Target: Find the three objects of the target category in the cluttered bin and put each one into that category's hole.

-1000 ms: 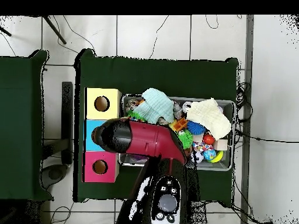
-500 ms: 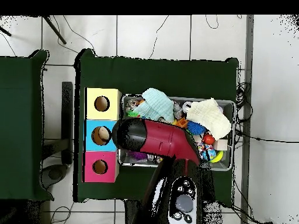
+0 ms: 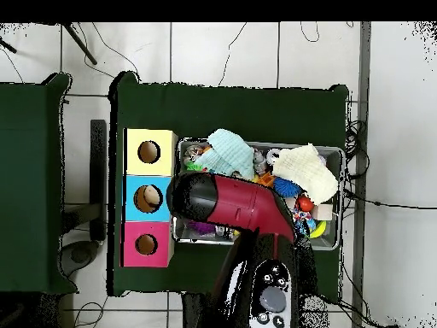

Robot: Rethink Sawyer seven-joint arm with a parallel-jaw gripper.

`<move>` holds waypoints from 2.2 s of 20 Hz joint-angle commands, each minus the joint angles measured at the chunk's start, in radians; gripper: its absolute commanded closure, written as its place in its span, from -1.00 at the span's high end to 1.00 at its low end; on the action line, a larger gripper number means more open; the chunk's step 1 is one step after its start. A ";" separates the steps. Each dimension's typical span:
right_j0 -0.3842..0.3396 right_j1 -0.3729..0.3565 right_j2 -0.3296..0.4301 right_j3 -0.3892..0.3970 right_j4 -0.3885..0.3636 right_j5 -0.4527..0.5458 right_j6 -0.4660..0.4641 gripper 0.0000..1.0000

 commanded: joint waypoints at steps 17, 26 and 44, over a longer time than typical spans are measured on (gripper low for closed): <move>-0.034 -0.101 0.082 0.166 0.004 -0.028 0.098 -1.00; -0.074 -0.080 0.102 0.180 -0.016 -0.087 0.072 -1.00; -0.141 -0.010 0.127 0.086 -0.037 -0.069 0.027 -1.00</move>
